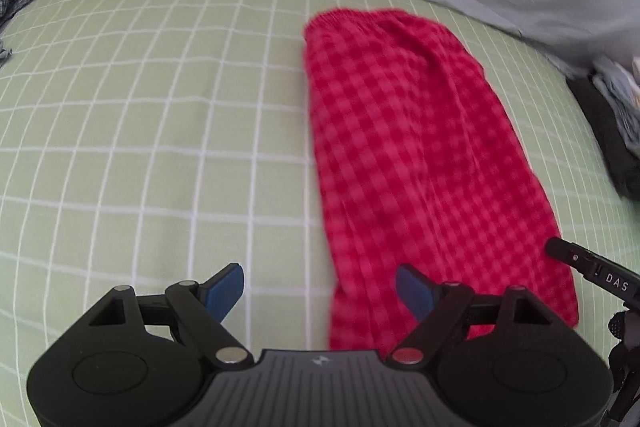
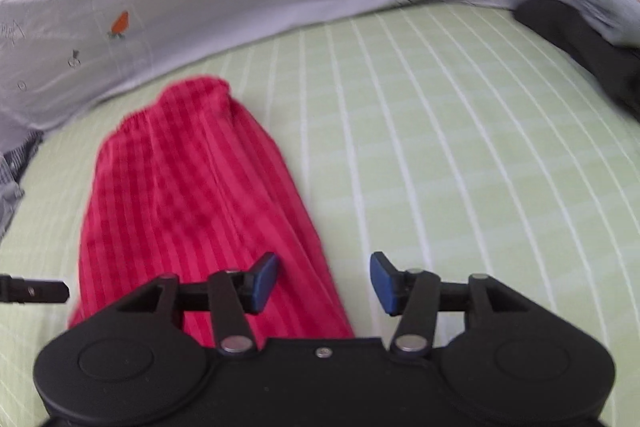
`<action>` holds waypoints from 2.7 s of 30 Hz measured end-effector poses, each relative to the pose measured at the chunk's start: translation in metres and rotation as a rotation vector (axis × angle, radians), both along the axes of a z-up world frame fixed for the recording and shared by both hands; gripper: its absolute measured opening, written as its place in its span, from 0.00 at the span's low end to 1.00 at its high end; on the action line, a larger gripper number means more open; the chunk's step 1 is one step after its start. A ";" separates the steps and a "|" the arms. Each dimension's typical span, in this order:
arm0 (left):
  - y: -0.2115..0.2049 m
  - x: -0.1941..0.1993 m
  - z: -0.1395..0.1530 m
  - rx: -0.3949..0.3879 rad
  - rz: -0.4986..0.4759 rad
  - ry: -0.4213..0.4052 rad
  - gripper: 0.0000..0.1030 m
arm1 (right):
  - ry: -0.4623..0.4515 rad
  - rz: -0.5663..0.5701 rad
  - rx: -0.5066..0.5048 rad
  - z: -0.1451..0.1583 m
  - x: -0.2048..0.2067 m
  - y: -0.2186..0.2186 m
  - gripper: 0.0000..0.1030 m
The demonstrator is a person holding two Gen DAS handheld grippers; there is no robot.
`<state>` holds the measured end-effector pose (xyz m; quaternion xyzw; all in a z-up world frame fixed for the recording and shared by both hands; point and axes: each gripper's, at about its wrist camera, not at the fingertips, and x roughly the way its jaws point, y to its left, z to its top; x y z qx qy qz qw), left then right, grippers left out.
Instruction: Fold clothes
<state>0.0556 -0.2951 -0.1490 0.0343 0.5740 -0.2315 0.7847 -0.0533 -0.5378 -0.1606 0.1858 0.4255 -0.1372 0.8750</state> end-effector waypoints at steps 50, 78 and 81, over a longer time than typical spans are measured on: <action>0.019 -0.126 -0.024 0.124 -0.105 -0.011 0.60 | 0.110 0.058 -0.134 -0.023 -0.095 0.056 0.89; 0.006 -0.155 -0.029 0.110 -0.261 -0.075 0.29 | 0.034 0.333 -0.126 -0.015 -0.097 0.075 0.41; 0.012 -0.156 -0.028 0.085 -0.247 -0.048 0.17 | 0.019 0.333 -0.078 -0.014 -0.097 0.078 0.17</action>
